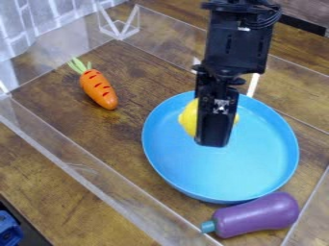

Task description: Put the lemon on the blue tray

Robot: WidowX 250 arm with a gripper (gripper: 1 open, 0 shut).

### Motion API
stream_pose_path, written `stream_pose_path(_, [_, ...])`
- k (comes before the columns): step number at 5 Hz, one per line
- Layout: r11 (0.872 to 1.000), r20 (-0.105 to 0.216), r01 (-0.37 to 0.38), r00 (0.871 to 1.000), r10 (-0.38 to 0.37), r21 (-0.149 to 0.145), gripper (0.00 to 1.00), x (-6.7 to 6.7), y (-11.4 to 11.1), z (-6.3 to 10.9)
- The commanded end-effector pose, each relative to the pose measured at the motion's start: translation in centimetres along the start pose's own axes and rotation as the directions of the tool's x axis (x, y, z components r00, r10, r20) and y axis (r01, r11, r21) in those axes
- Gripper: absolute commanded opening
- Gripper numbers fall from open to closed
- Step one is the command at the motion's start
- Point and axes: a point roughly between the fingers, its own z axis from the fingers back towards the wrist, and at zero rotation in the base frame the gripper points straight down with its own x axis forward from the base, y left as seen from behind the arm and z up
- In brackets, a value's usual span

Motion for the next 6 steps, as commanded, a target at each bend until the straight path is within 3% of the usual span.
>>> stream_pose_path(1, [0.999,0.069,-0.017,0.997,0.014,0.046,0.00,-0.6,-0.4,2.5])
stream_pose_path(3, [0.999,0.059,0.012,0.998,-0.014,0.032,0.00,0.6,-1.3,2.9])
stream_pose_path(6, [0.999,0.086,-0.038,0.995,0.039,-0.016,0.00,0.5,-2.2,2.4])
